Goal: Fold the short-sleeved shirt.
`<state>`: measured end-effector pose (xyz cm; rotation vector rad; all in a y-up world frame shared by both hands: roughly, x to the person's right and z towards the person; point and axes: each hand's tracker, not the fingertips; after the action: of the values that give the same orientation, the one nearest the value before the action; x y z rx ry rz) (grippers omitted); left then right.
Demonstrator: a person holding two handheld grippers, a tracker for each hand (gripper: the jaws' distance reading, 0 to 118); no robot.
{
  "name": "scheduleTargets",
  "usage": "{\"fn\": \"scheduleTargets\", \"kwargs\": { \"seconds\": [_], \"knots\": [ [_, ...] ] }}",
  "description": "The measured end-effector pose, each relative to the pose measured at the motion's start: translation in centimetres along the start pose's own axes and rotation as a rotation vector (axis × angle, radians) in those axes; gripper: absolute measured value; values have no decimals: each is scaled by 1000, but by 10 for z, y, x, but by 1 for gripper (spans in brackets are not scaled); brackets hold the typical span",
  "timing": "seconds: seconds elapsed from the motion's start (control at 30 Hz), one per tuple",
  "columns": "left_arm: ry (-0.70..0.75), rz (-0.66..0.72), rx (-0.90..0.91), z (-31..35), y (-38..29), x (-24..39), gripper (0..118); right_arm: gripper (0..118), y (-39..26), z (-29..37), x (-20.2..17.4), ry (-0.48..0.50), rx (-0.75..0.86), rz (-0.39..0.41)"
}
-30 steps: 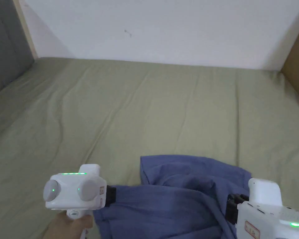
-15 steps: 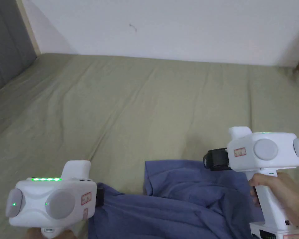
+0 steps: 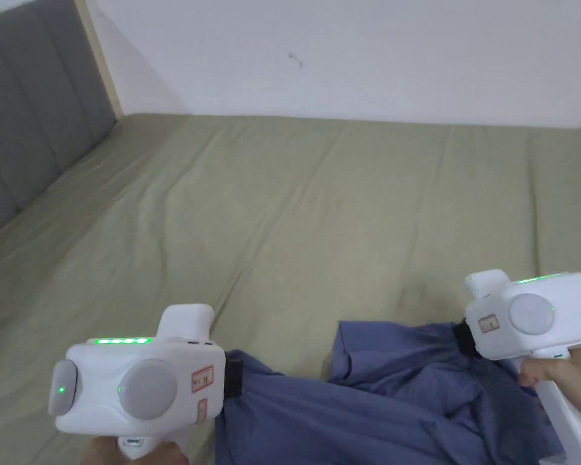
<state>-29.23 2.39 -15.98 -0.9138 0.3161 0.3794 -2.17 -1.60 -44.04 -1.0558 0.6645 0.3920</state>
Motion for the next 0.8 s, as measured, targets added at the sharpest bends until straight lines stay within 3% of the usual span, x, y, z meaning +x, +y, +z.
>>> {"fn": "scheduleTargets", "kwargs": {
  "seconds": [0.07,0.17,0.33,0.5,0.6,0.73,0.8],
  "knots": [
    [-4,-12,16,16,2,2,2,1,-2,33,7,30,64,-58],
    [-16,-13,63,46,7,7,2,1,-1,93,21,-24,168,-52],
    [56,-124,177,93,38,21,2,1,0,205,63,-87,336,-157],
    [71,-134,299,144,97,29,2,1,-1,314,110,-192,482,-224],
    [129,-209,376,172,136,43,2,1,1,363,134,-253,558,-261],
    [134,-188,460,212,179,64,2,1,8,407,155,-251,652,-341],
    [162,-215,506,226,200,77,2,1,16,420,158,-319,682,-330]
  ]
}}
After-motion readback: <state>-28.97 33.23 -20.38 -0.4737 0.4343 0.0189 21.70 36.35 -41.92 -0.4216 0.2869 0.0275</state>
